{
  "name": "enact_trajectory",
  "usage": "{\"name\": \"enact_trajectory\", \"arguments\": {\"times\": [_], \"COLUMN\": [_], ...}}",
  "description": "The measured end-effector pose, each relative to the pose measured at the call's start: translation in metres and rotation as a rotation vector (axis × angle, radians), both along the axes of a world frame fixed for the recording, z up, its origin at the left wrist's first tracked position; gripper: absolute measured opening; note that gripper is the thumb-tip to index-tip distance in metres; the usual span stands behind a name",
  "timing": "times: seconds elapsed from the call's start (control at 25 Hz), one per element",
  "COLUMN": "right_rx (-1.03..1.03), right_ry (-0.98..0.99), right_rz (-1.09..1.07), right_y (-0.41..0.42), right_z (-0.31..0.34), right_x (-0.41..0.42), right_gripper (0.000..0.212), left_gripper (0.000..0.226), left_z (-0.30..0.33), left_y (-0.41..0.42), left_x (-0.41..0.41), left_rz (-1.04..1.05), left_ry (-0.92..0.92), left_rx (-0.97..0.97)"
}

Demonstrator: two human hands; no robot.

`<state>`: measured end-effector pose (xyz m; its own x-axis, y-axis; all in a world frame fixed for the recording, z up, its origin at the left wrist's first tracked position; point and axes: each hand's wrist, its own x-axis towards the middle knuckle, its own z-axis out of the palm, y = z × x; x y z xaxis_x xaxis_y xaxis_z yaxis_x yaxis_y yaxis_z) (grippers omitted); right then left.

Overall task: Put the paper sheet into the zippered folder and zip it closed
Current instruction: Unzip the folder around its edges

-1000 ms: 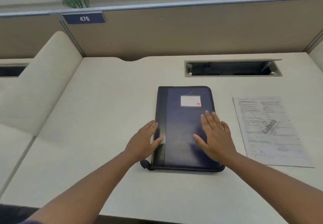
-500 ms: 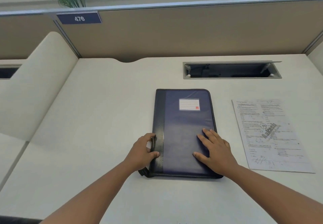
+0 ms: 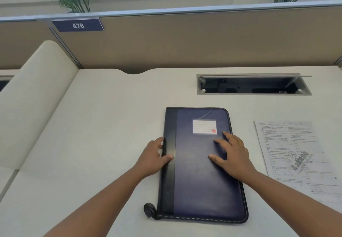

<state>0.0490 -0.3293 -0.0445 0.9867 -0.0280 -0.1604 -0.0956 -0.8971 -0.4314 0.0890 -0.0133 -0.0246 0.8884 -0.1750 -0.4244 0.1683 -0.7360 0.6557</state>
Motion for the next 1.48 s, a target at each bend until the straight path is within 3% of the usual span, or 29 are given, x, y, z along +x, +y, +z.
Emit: {"name": "enact_trajectory", "arguments": {"times": [0.08,0.24,0.52,0.64,0.8,0.92,1.0,1.24,1.48], "right_rx": [-0.029,-0.043,-0.051,-0.019,-0.01,-0.011,-0.02,-0.077,-0.084], "right_ry": [0.007,-0.005,0.005,-0.022,-0.021,-0.037,-0.035,-0.01,-0.002], "right_rz": [0.002,0.019,0.005,-0.017,-0.022,-0.022,-0.019,0.023,0.022], "right_y": [0.001,0.006,0.014,0.016,0.016,0.016,0.016,0.016,0.017], "right_z": [-0.001,0.0,0.0,-0.005,-0.009,-0.009,-0.01,-0.011,-0.007], "right_x": [0.021,0.065,0.117,0.119,0.116,0.113,0.113,0.111,0.11], "right_gripper": [0.069,0.065,0.079,0.079,0.084,0.084,0.083,0.078,0.072], "left_gripper": [0.069,0.02,0.022,0.036,0.027,0.03,0.015,0.026,0.023], "left_z": [0.002,0.0,-0.005,-0.002,0.001,0.003,0.007,0.01,0.003], "left_y": [-0.008,-0.024,-0.037,-0.037,-0.039,-0.043,-0.05,-0.095,-0.089], "left_x": [0.03,0.081,0.167,0.201,0.227,0.237,0.24,0.241,0.241], "left_rz": [0.015,0.088,0.451,0.504,0.481,0.352,0.264,0.368,0.287], "left_ry": [-0.023,-0.176,-0.023,0.13,0.297,0.202,0.101,0.068,0.032], "left_rx": [0.008,0.006,-0.269,-0.249,-0.145,0.03,0.166,0.059,0.158]}}
